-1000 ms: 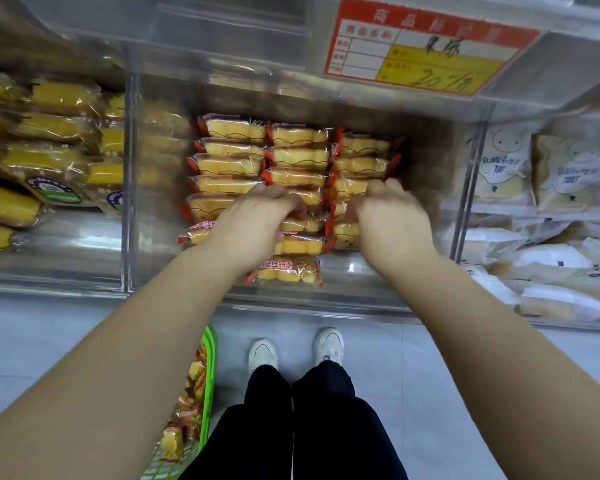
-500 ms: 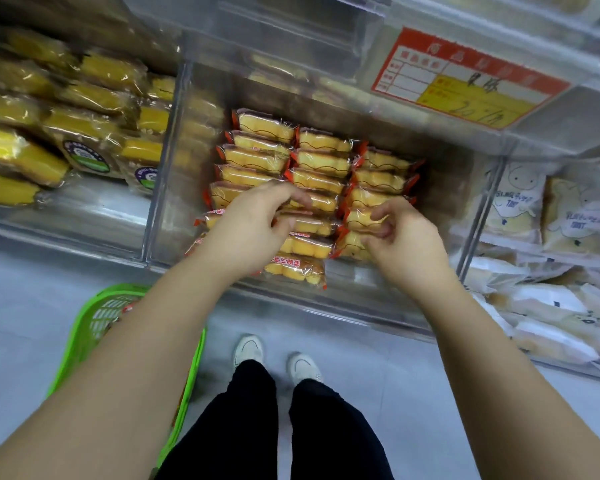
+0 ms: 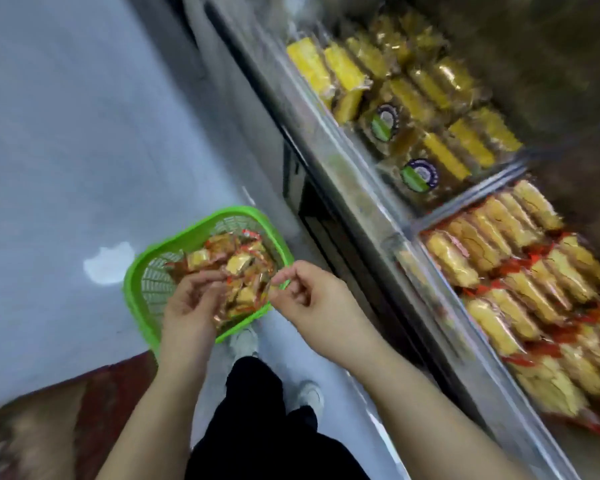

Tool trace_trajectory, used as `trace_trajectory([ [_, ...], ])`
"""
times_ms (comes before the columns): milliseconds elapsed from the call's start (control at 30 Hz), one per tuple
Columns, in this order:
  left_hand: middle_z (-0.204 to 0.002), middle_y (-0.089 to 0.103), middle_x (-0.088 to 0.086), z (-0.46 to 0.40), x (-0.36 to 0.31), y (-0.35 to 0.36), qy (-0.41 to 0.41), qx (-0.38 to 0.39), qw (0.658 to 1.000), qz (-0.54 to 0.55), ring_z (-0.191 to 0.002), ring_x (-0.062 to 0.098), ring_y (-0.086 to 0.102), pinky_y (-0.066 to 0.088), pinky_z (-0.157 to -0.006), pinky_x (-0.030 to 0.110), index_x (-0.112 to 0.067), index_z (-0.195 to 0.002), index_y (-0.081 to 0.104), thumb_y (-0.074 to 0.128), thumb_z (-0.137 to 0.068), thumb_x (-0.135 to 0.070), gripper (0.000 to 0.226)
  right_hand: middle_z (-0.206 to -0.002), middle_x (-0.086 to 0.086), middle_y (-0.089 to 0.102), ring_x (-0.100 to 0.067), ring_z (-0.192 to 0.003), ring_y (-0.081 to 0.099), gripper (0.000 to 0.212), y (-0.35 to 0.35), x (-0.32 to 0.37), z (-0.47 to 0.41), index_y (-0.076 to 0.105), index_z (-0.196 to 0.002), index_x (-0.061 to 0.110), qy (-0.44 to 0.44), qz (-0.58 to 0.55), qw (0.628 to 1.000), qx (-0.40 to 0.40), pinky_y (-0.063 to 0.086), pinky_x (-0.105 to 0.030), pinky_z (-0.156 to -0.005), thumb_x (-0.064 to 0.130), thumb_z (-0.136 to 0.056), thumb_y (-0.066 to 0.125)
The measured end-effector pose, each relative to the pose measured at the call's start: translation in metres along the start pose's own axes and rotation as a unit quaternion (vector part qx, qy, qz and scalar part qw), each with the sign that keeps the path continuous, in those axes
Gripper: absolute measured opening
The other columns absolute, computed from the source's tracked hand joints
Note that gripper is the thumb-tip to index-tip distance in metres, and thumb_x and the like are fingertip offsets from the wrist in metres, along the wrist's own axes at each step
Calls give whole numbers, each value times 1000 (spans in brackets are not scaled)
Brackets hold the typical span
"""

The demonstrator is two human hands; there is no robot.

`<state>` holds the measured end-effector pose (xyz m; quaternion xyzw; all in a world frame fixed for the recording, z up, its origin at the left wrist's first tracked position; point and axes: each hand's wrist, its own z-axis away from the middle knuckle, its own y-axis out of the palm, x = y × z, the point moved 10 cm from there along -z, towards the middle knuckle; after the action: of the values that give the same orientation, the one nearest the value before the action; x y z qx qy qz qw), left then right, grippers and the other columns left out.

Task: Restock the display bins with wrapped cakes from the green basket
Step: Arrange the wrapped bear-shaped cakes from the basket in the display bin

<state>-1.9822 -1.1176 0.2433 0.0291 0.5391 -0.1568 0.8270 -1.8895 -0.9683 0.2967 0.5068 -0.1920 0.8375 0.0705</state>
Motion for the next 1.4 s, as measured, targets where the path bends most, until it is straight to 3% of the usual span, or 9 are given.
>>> trace_trajectory([
  [267,-74,59,-2,-105,214,-71,-116,27,970,-212,-66,15,53,39,-56,23,-27,-83,60,59,-88,-12,17,-70,2,54,-15,-63,49,14,135,-225,-147,63,-97,10,133,283,930,193,34,-24,-54,15,-85,58],
  [400,-93,62,3,-175,292,-89,-89,45,950,-295,-87,19,58,44,-66,21,-12,-103,61,59,-86,-8,18,-100,-14,67,-29,-96,61,21,156,-283,-247,61,-104,8,79,361,919,141,43,-26,-73,18,-85,58],
  [567,-135,44,19,-261,349,-105,-46,25,888,-456,-125,32,40,31,-101,34,-5,-133,41,63,-85,-14,54,-133,-20,49,-34,-124,45,64,186,-314,-340,38,-135,5,15,422,902,91,36,-34,-101,32,-83,65],
  [833,-122,50,20,-292,398,-110,-72,33,783,-617,-116,34,44,41,-94,43,-7,-129,43,61,-85,-37,56,-138,-13,42,-31,-127,40,92,203,-337,-349,27,-142,10,-30,459,886,62,35,-39,-103,34,-71,78],
  [1100,-112,52,18,-295,302,-94,138,-29,890,-433,-109,34,45,33,-87,37,-4,-112,52,65,-81,-38,48,-94,-3,56,-19,-87,53,38,190,-317,-332,60,-91,18,-25,420,893,159,34,-25,-65,31,-64,83],
  [1200,-119,55,15,-317,302,-72,78,57,945,-314,-112,31,52,41,-96,40,-5,-118,47,57,-73,-46,63,-80,-1,51,-12,-68,45,30,190,-294,-336,54,-82,18,-34,241,957,160,32,-14,-51,26,-70,80],
  [1267,-123,57,13,-328,314,-59,24,97,960,-261,-113,29,54,43,-99,45,-7,-123,45,62,-77,-43,60,-77,0,52,-10,-67,47,29,191,-298,-345,49,-80,20,12,123,983,134,37,-11,-59,26,-73,77],
  [1333,-122,58,10,-336,325,-57,1,99,960,-262,-111,27,55,43,-99,43,-9,-123,46,62,-85,-35,49,-91,-4,55,-15,-81,53,28,199,-315,-354,48,-82,21,79,34,989,120,44,-25,-77,25,-76,75],
  [1400,-122,58,8,-340,337,-60,-20,102,954,-281,-110,26,55,43,-98,41,-12,-123,45,60,-87,-37,47,-95,-5,56,-18,-79,55,27,209,-334,-359,48,-82,22,136,-30,982,124,46,-30,-70,21,-77,74],
])
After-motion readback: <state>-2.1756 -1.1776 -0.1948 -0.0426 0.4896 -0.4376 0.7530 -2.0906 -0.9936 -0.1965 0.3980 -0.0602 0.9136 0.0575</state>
